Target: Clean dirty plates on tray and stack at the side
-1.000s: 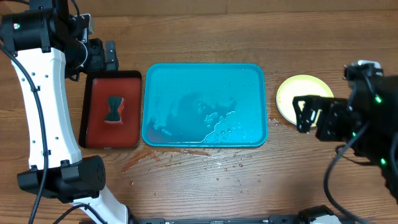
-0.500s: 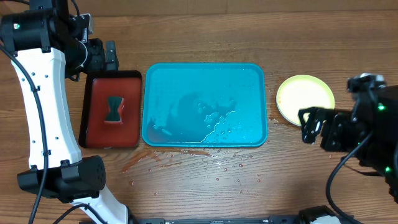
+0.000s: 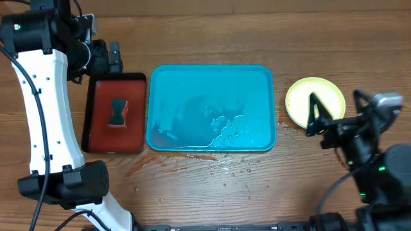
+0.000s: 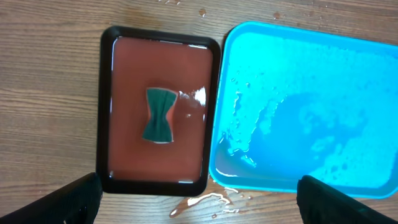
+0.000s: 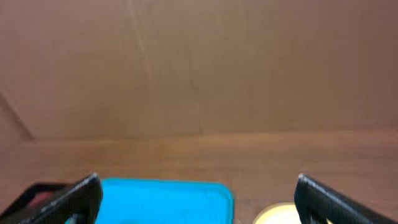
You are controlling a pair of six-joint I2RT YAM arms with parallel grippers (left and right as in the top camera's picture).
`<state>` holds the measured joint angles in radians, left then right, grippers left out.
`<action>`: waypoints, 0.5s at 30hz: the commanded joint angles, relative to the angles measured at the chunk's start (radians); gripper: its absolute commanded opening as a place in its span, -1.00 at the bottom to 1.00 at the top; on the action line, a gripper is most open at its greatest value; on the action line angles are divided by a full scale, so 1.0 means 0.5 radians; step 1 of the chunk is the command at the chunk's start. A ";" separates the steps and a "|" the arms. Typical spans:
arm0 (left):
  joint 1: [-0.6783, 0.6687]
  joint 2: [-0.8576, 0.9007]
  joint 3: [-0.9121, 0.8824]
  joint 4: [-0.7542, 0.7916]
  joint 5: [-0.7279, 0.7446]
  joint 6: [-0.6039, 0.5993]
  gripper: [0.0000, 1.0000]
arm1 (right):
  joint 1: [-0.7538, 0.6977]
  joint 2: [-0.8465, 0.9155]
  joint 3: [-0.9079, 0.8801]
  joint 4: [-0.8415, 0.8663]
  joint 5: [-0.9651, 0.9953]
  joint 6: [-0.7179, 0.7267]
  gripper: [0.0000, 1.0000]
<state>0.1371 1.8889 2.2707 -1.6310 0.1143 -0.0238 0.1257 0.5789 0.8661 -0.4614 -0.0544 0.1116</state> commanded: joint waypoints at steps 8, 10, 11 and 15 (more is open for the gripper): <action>-0.006 -0.011 0.015 0.003 0.019 -0.019 0.99 | -0.001 -0.750 -1.351 0.962 -0.076 -0.015 1.00; -0.006 -0.011 0.015 0.003 0.019 -0.019 0.99 | 0.008 -0.874 -1.456 0.968 -0.075 -0.016 1.00; -0.006 -0.011 0.015 0.003 0.019 -0.019 1.00 | 0.010 -0.925 -1.494 0.967 -0.075 -0.016 1.00; -0.005 -0.011 0.015 0.003 0.019 -0.019 1.00 | 0.029 -1.097 -1.633 0.957 -0.064 -0.017 1.00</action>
<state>0.1371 1.8889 2.2707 -1.6302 0.1169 -0.0238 0.1287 0.0872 0.0902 0.0105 -0.0822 0.1070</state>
